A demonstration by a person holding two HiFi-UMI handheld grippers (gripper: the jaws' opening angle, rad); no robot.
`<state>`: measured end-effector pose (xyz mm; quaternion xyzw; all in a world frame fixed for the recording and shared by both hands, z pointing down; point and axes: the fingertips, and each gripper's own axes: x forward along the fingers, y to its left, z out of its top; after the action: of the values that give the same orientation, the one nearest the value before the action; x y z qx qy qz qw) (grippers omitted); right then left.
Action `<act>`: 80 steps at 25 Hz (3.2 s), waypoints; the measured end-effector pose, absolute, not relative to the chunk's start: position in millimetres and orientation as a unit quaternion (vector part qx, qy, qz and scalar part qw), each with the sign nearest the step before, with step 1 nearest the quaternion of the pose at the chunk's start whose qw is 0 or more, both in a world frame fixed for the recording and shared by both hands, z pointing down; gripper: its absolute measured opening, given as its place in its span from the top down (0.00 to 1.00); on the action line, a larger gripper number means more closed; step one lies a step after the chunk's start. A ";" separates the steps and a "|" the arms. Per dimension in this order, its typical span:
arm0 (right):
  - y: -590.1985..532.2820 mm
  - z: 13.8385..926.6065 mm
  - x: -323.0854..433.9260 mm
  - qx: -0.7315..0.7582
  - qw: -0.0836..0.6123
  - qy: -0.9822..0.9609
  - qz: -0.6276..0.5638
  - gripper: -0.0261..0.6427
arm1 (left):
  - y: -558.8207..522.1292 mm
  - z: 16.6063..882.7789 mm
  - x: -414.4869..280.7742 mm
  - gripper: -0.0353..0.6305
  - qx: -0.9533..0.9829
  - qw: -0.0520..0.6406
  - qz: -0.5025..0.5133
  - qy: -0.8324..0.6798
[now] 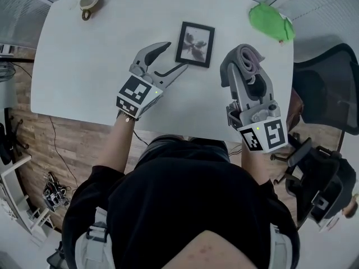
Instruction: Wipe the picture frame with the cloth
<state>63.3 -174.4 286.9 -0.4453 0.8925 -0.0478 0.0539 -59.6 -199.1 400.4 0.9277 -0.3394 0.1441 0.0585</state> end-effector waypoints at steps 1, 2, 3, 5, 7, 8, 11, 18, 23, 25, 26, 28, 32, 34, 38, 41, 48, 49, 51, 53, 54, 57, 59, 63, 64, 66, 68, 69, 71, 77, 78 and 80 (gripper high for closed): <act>-175.1 289.2 62.6 -0.445 0.052 0.893 -0.051 0.78 | -200.4 407.2 -59.4 0.51 0.926 0.064 0.155 -0.337; -175.9 291.3 62.3 -0.445 0.051 0.893 -0.053 0.78 | -201.9 412.6 -58.3 0.51 0.926 0.068 0.163 -0.335; -176.5 292.9 62.3 -0.444 0.049 0.893 -0.055 0.78 | -203.3 417.3 -56.4 0.50 0.925 0.073 0.169 -0.332; -176.8 294.7 63.0 -0.444 0.047 0.893 -0.057 0.78 | -204.2 427.4 -51.9 0.49 0.924 0.081 0.184 -0.325; -176.4 295.3 63.3 -0.445 0.046 0.893 -0.058 0.78 | -204.4 437.7 -49.3 0.48 0.921 0.087 0.201 -0.321; -176.2 295.6 63.4 -0.445 0.047 0.892 -0.059 0.78 | -205.1 442.9 -48.8 0.48 0.919 0.090 0.211 -0.321; -175.6 296.5 62.4 -0.444 0.047 0.893 -0.059 0.78 | -207.5 459.6 -49.8 0.47 0.909 0.100 0.246 -0.321; -175.1 296.2 60.5 -0.443 0.049 0.893 -0.062 0.78 | -213.2 478.4 -46.2 0.47 0.897 0.117 0.291 -0.313; -175.4 292.6 62.6 -0.446 0.051 0.892 -0.059 0.78 | -214.3 486.4 -43.6 0.47 0.892 0.125 0.306 -0.307; -175.4 293.6 64.1 -0.448 0.052 0.891 -0.060 0.78 | -215.0 489.5 -41.8 0.47 0.891 0.127 0.313 -0.304; -175.1 294.3 64.6 -0.449 0.052 0.890 -0.061 0.78 | -215.4 491.0 -41.4 0.47 0.890 0.128 0.315 -0.304; -174.2 295.1 64.9 -0.449 0.052 0.890 -0.063 0.78 | -216.5 493.0 -42.0 0.47 0.887 0.131 0.318 -0.307; -172.5 295.0 64.2 -0.449 0.053 0.890 -0.065 0.78 | -216.9 496.4 -43.6 0.47 0.884 0.133 0.325 -0.309; -172.6 295.4 64.8 -0.449 0.054 0.889 -0.065 0.78 | -217.0 497.9 -42.5 0.47 0.883 0.134 0.329 -0.307; -172.3 296.7 63.3 -0.447 0.056 0.890 -0.068 0.78 | -217.2 499.7 -42.4 0.47 0.883 0.143 0.331 -0.302; -171.4 298.9 62.3 -0.445 0.055 0.891 -0.069 0.78 | -217.3 500.1 -41.9 0.47 0.882 0.146 0.333 -0.301; -193.2 312.9 68.5 -0.447 0.013 0.893 -0.055 0.78 | -217.5 500.5 -40.6 0.48 0.881 0.145 0.335 -0.301; -200.7 316.2 69.4 -0.448 -0.005 0.893 -0.042 0.78 | -217.6 500.5 -40.5 0.48 0.881 0.145 0.335 -0.302; -218.0 325.7 69.0 -0.447 -0.052 0.893 -0.010 0.78 | -218.2 501.3 -41.3 0.48 0.880 0.143 0.335 -0.303; -237.3 339.8 68.0 -0.440 -0.094 0.893 -0.004 0.78 | -218.8 502.3 -41.9 0.48 0.880 0.142 0.335 -0.305; -246.7 347.5 67.5 -0.437 -0.112 0.893 -0.012 0.78 | -218.6 502.2 -41.7 0.48 0.880 0.142 0.336 -0.306; -268.5 372.7 65.1 -0.425 -0.173 0.888 -0.015 0.78 | -218.5 502.5 -39.2 0.48 0.880 0.138 0.337 -0.306; -279.0 391.4 63.0 -0.417 -0.222 0.881 0.001 0.78 | -219.1 503.3 -38.4 0.47 0.880 0.134 0.337 -0.307; -296.8 421.2 57.9 -0.399 -0.299 0.866 0.028 0.78 | -217.7 502.5 -40.4 0.48 0.878 0.132 0.340 -0.309; -301.0 427.2 55.8 -0.393 -0.316 0.863 0.036 0.78 | -217.7 502.4 -40.4 0.48 0.879 0.130 0.340 -0.308; -308.8 439.7 51.4 -0.380 -0.346 0.856 0.050 0.78 | -217.8 502.8 -40.3 0.48 0.879 0.127 0.340 -0.308; -316.6 453.3 47.7 -0.369 -0.374 0.849 0.062 0.78 | -217.6 503.5 -40.3 0.48 0.879 0.126 0.341 -0.309; -320.1 459.0 45.7 -0.365 -0.387 0.844 0.069 0.78 | -217.3 503.8 -40.5 0.48 0.878 0.126 0.342 -0.310; -326.3 466.4 41.2 -0.356 -0.407 0.837 0.085 0.78 | -217.4 504.2 -40.4 0.48 0.878 0.126 0.342 -0.310; -338.4 480.3 32.6 -0.332 -0.447 0.823 0.112 0.78 | -218.2 504.7 -40.6 0.48 0.877 0.124 0.343 -0.312; -338.7 482.1 31.9 -0.328 -0.453 0.821 0.117 0.78 | -218.1 504.6 -40.5 0.48 0.877 0.123 0.343 -0.313; -339.5 484.9 30.4 -0.321 -0.463 0.816 0.128 0.79 | -218.3 504.5 -40.7 0.48 0.877 0.123 0.344 -0.312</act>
<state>30.4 -339.5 484.9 -0.3215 0.8161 0.1276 -0.4629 -40.7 -218.3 504.5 0.8772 -0.3121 0.3436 0.1228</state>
